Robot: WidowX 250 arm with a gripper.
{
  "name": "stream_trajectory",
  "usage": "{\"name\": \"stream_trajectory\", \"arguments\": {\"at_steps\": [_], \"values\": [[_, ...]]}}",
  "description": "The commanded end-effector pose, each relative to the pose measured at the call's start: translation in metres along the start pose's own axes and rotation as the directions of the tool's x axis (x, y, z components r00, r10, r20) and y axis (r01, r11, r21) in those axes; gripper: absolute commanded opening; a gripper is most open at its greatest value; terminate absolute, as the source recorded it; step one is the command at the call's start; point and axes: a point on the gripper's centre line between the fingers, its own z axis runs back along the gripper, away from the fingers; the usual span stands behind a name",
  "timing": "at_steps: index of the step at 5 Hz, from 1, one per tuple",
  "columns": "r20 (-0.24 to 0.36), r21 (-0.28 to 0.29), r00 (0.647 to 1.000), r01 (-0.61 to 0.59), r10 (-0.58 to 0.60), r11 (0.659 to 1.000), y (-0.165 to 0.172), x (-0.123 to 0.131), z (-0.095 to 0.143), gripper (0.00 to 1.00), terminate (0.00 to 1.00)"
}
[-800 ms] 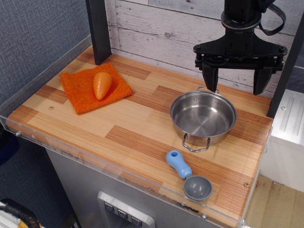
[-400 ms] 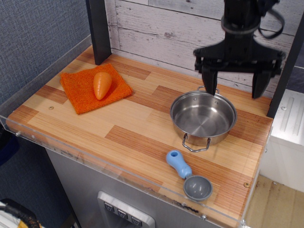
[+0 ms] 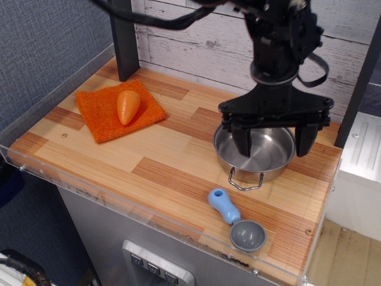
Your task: Move the spoon to the left of the pan
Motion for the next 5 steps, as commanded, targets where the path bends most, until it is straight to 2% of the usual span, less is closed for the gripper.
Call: {"name": "stream_trajectory", "arguments": {"at_steps": [1, 3, 5], "values": [[0.06, -0.016, 0.995, -0.074, 0.075, 0.997, 0.011, -0.015, 0.021, 1.0, 0.0], [0.029, 0.0, 0.993, -0.117, 0.117, 0.993, 0.031, -0.036, 0.004, 1.0, 0.0], [0.003, 0.019, 0.991, -0.137, 0.137, 0.99, 0.046, -0.041, -0.022, 1.0, 0.0]]}}
